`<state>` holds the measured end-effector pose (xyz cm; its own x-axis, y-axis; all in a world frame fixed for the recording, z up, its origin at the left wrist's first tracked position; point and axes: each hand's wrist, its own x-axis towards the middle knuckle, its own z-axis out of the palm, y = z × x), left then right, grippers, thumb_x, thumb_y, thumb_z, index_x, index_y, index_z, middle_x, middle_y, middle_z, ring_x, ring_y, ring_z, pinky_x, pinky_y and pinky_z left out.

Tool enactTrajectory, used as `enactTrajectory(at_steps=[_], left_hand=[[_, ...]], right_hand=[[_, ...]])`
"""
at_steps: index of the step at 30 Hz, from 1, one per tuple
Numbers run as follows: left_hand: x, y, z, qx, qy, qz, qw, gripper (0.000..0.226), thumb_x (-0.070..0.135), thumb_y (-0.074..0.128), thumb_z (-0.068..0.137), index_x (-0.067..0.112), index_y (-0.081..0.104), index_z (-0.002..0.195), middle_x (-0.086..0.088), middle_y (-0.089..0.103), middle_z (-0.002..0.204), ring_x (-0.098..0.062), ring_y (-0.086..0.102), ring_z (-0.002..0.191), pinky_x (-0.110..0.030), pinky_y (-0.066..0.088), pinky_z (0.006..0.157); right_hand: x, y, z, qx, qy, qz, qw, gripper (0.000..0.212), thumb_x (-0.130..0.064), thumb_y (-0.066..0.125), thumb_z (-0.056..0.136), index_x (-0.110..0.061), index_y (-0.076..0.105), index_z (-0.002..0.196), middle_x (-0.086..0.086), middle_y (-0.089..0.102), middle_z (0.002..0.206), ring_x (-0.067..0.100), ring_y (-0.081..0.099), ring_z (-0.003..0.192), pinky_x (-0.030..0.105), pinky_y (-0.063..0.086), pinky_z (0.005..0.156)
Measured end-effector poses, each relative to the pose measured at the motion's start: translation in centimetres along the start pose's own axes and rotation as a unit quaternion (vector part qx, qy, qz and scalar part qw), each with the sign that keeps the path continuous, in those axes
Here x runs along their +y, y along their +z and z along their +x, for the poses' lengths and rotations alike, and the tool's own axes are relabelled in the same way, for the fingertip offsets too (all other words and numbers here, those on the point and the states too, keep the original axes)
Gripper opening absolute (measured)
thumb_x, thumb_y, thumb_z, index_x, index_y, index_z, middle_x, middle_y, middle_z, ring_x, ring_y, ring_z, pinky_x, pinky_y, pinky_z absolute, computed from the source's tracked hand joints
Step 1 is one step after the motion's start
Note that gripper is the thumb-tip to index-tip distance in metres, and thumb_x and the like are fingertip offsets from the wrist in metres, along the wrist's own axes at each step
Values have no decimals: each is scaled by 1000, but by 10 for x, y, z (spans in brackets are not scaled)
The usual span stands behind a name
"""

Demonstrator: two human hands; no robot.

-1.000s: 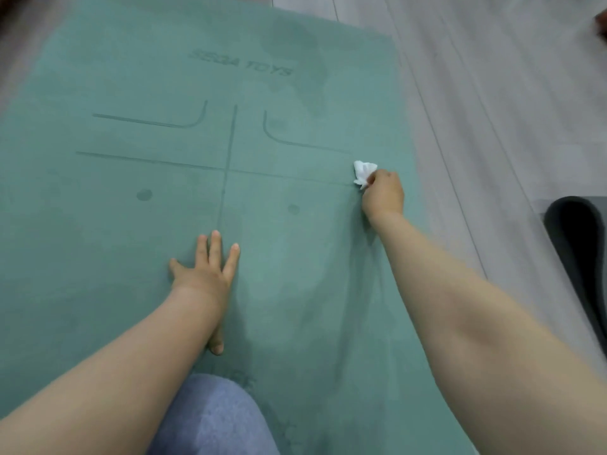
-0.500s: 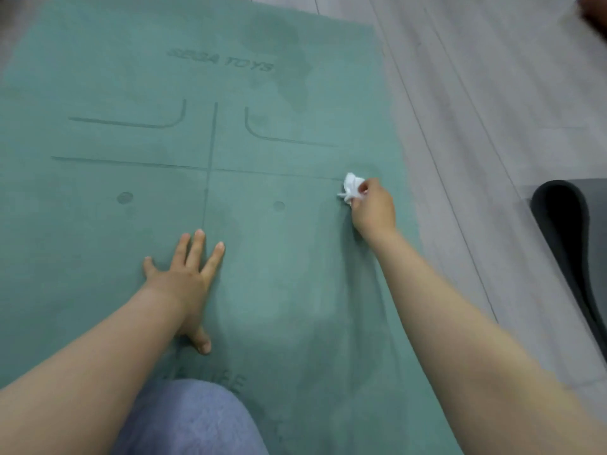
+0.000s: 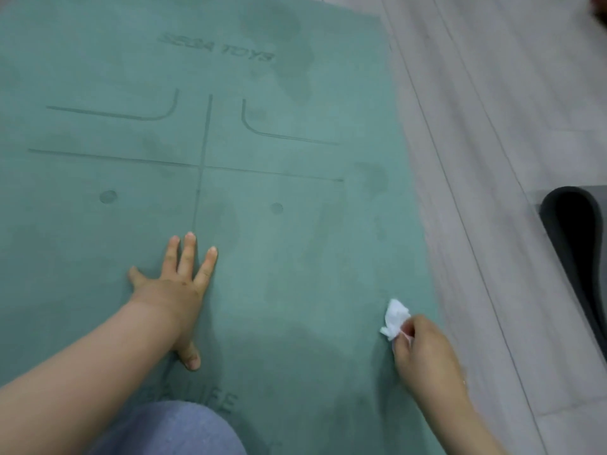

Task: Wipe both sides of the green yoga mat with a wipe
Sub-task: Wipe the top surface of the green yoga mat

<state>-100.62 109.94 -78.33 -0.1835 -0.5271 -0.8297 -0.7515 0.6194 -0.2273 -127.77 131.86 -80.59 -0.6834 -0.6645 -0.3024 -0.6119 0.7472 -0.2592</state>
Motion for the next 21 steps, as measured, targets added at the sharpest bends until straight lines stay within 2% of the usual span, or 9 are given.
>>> enactTrajectory(at_steps=[2,4,6,10,13,17,20,21], left_hand=[[4,-2,-3,-4,-6,1,1000,169,71,85,48,10,-50,129,-24,-51,142,-42,-32,142,-67,25,110],[6,0,-1,-5,-12,9,1000,168,69,86,49,7,-51,125,-27,-50,142,-44,-32,142,-67,23,112],[8,-2,2,-6,-16,4,1000,167,68,86,49,8,-52,122,-26,-50,142,-44,-32,141,-67,22,112],[6,-2,1,-8,-15,-7,1000,168,65,88,47,10,-53,120,-24,-52,141,-42,-34,141,-68,22,111],[6,-1,3,-9,-14,-10,1000,168,64,89,47,10,-53,117,-24,-52,141,-43,-34,141,-69,21,111],[8,-1,2,-3,-10,0,1000,169,65,89,47,5,-52,120,-29,-49,141,-46,-30,142,-65,21,113],[12,-2,5,3,-15,8,1000,170,63,89,47,1,-49,123,-33,-46,142,-49,-27,142,-64,22,114],[13,-3,6,2,-17,8,1000,170,63,90,47,0,-49,122,-34,-45,142,-50,-27,142,-64,22,114]], right_hand=[[-24,-3,39,25,-23,9,999,12,-17,59,88,-11,51,81,6,58,77,32,57,80,31,29,59],[-59,-4,105,73,-55,54,994,14,-19,58,90,-6,56,87,18,64,91,37,59,89,36,36,65],[-94,-8,175,108,-68,62,990,22,-22,56,92,-1,57,97,23,64,103,40,58,97,39,40,73],[-133,-25,250,109,-53,12,993,34,-32,50,95,0,53,109,24,60,114,39,54,105,40,39,78],[-122,-25,222,108,-55,8,993,38,-38,46,96,-2,53,104,23,63,105,39,58,97,38,39,70],[-44,-10,96,96,-52,24,994,21,-30,49,96,-12,57,88,12,69,80,32,65,77,26,32,59],[10,0,0,35,-2,-1,999,18,-32,52,94,-16,51,85,-2,65,67,22,65,67,29,45,58],[13,1,-6,30,3,-7,1000,17,-30,52,94,-16,49,84,-3,61,64,25,64,67,33,45,58]])
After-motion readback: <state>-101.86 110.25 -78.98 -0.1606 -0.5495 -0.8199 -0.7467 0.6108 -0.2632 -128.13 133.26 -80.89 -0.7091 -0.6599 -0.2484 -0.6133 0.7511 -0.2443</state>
